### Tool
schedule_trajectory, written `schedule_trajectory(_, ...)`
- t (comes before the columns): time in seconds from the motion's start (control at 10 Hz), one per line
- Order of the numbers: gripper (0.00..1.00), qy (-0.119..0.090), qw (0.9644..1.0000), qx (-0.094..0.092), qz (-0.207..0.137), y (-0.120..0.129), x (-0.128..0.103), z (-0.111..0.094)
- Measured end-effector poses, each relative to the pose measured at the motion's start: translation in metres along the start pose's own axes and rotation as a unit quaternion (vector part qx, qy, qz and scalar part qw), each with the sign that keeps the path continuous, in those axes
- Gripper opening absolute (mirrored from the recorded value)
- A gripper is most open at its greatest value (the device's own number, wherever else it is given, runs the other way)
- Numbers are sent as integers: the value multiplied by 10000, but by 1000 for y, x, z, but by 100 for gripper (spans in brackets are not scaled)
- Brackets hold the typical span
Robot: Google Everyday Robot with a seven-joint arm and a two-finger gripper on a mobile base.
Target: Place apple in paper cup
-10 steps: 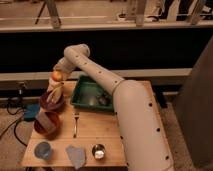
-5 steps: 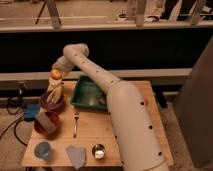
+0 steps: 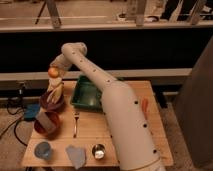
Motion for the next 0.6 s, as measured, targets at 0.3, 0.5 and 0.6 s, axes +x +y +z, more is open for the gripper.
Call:
schedule_trajectory(0.3, 70, -61, 10000, 6, -42, -5, -3, 4)
schedule_trajectory(0.5, 70, -48, 10000, -32, -61, -5, -5, 2)
schedule_trajectory(0.6, 70, -18, 10000, -57, -58, -3, -5, -1)
